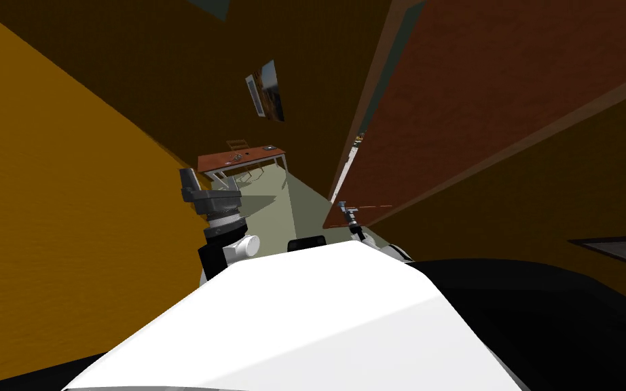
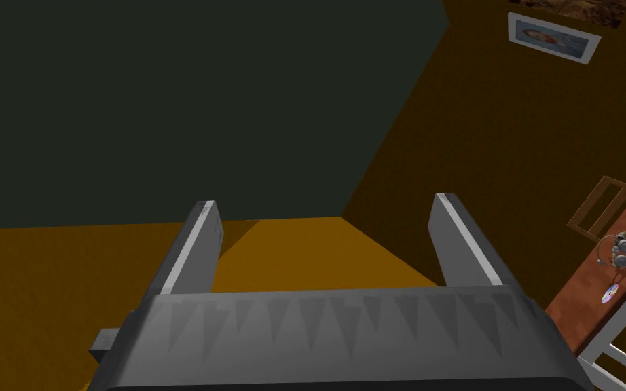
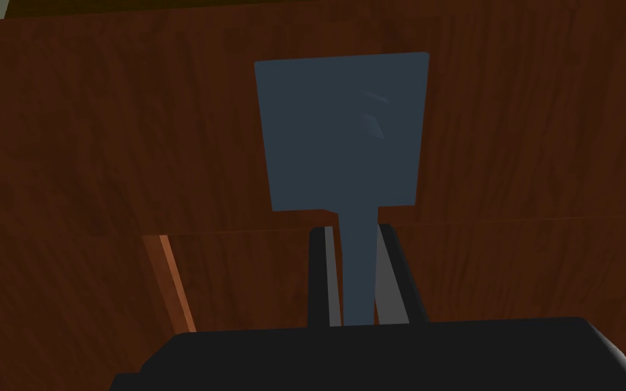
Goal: Pull the door open
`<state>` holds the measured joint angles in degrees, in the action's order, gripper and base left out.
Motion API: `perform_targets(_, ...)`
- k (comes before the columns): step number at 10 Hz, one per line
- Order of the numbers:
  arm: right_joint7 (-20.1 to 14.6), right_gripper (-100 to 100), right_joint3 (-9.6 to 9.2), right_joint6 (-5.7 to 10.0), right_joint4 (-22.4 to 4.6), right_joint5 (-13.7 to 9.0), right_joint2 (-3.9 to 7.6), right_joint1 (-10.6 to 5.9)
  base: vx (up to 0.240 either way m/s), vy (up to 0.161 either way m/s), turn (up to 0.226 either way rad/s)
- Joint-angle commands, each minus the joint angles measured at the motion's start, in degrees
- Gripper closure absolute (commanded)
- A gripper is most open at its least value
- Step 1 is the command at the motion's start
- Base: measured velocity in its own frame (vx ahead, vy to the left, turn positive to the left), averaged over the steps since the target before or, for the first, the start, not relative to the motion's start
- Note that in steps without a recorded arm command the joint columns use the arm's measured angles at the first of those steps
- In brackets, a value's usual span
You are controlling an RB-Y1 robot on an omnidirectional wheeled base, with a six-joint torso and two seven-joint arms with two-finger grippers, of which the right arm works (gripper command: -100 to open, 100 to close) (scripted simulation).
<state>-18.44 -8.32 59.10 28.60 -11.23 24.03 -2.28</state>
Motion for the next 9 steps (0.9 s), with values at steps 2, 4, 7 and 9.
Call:
perform_targets(2,-1.78,100,-1.51,2.52,0.47,0.43,1.54,2.28,-0.202,-0.058,0.119)
perform_targets(4,-2.52,100,-2.12,3.71,0.33,0.59,2.19,2.97,-0.173,-0.058,0.086)
perform_targets(7,-4.43,100,-3.71,6.8,-0.04,1.03,3.87,4.76,-0.169,-0.058,0.1)
perform_targets(9,-4.44,100,-3.98,6.84,0.27,1.04,3.8,5.25,-0.094,-0.032,0.082)
